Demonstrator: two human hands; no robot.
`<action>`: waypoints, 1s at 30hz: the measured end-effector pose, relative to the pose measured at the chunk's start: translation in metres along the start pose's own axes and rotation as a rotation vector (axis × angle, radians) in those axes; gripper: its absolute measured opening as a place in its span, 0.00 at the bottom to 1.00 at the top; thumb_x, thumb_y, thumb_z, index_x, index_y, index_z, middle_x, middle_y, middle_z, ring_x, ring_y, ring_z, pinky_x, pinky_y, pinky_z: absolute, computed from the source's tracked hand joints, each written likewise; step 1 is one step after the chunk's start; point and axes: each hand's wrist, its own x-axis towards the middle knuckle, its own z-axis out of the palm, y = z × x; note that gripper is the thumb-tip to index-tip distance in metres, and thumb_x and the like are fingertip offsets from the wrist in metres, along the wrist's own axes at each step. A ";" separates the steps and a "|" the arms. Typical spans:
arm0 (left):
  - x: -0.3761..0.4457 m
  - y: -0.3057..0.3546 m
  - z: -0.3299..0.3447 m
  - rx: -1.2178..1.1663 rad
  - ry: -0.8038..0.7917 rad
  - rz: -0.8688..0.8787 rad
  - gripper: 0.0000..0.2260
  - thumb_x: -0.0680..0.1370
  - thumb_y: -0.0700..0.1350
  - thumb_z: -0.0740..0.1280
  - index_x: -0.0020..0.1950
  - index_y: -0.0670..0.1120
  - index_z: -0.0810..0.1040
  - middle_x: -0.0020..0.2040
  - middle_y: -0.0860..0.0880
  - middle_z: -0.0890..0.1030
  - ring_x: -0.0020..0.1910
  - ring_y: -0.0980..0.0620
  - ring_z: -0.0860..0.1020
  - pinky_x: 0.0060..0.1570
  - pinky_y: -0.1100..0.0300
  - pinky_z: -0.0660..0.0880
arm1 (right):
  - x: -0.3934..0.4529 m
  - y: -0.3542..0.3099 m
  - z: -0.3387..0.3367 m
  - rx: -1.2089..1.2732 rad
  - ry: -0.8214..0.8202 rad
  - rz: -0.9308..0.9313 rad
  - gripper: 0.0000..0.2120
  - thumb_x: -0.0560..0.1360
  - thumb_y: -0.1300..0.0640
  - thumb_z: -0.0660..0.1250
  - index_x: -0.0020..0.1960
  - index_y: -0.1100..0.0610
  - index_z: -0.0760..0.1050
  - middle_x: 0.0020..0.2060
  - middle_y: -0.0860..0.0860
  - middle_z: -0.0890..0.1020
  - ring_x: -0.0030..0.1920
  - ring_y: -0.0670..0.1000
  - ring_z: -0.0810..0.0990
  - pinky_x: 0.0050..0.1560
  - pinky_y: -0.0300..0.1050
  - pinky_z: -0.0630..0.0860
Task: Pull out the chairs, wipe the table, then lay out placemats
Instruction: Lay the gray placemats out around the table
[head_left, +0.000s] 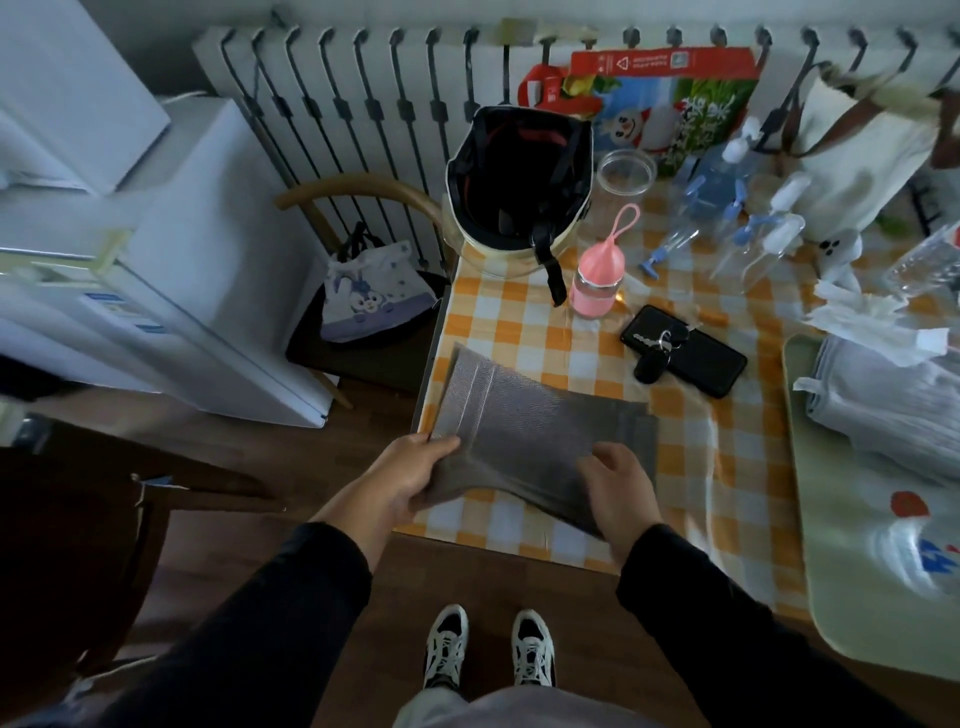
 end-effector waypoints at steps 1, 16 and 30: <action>-0.009 -0.002 -0.007 -0.043 -0.010 0.004 0.13 0.82 0.45 0.65 0.64 0.42 0.77 0.57 0.41 0.82 0.54 0.43 0.82 0.41 0.54 0.82 | 0.000 -0.006 -0.002 -0.065 0.008 -0.036 0.17 0.81 0.50 0.62 0.69 0.51 0.69 0.57 0.47 0.76 0.53 0.48 0.77 0.57 0.51 0.75; -0.149 -0.086 -0.174 -0.615 0.232 0.305 0.15 0.80 0.45 0.67 0.66 0.43 0.77 0.56 0.40 0.84 0.52 0.44 0.84 0.52 0.50 0.80 | -0.059 -0.080 0.127 -0.658 -0.114 -0.526 0.40 0.76 0.43 0.68 0.80 0.54 0.52 0.77 0.55 0.61 0.74 0.61 0.63 0.71 0.61 0.65; -0.275 -0.238 -0.356 -0.774 0.586 0.517 0.09 0.81 0.41 0.65 0.58 0.45 0.82 0.49 0.43 0.86 0.42 0.49 0.84 0.41 0.58 0.82 | -0.179 -0.052 0.340 -0.291 -0.582 -0.497 0.19 0.67 0.49 0.79 0.54 0.56 0.80 0.48 0.51 0.86 0.51 0.53 0.85 0.51 0.53 0.82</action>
